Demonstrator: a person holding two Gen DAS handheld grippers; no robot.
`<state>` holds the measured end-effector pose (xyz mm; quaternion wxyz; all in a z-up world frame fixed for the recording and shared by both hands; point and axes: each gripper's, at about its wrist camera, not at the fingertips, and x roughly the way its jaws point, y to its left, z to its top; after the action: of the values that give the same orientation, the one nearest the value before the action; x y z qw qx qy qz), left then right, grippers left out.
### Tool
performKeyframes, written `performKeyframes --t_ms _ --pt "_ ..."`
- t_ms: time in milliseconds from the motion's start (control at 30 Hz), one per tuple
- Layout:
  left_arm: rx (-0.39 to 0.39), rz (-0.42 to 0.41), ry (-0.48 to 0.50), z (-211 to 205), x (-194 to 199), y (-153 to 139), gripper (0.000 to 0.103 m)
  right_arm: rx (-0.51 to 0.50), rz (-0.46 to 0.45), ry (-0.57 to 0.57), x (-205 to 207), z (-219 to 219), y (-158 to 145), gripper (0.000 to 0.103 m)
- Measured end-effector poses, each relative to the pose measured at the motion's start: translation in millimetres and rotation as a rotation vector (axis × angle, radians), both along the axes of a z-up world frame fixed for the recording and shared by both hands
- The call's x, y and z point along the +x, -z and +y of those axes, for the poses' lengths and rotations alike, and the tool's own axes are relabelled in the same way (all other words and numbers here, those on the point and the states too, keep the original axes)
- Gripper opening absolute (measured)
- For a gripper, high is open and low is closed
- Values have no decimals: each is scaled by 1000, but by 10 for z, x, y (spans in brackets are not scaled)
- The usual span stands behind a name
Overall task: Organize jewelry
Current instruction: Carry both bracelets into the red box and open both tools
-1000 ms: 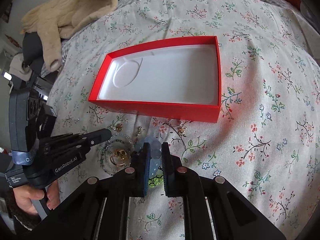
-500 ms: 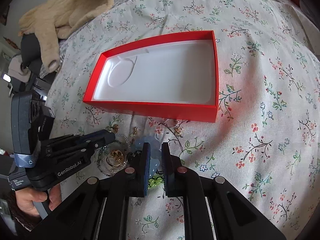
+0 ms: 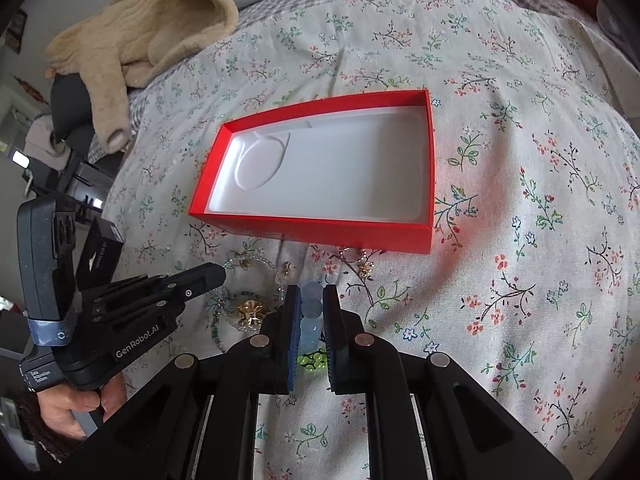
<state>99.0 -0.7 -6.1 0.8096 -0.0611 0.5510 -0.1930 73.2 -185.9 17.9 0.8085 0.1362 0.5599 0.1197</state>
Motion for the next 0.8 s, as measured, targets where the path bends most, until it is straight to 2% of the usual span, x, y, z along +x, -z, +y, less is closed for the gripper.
performKeyframes --t_ms 333,500,667,800 --pt "-107 -84 -13 33 -37 -424 0 -22 -123 8 -135 106 -397 12" --pt "-191 -125 -29 2 2 -628 0 -54 -198 43 -156 113 -622 12" --pt "-286 -162 -50 -62 95 -714 0 -5 -246 102 -82 44 -825 12" --pt "-355 -186 -80 -74 227 -709 0 -6 -292 147 47 -3 -947 12"
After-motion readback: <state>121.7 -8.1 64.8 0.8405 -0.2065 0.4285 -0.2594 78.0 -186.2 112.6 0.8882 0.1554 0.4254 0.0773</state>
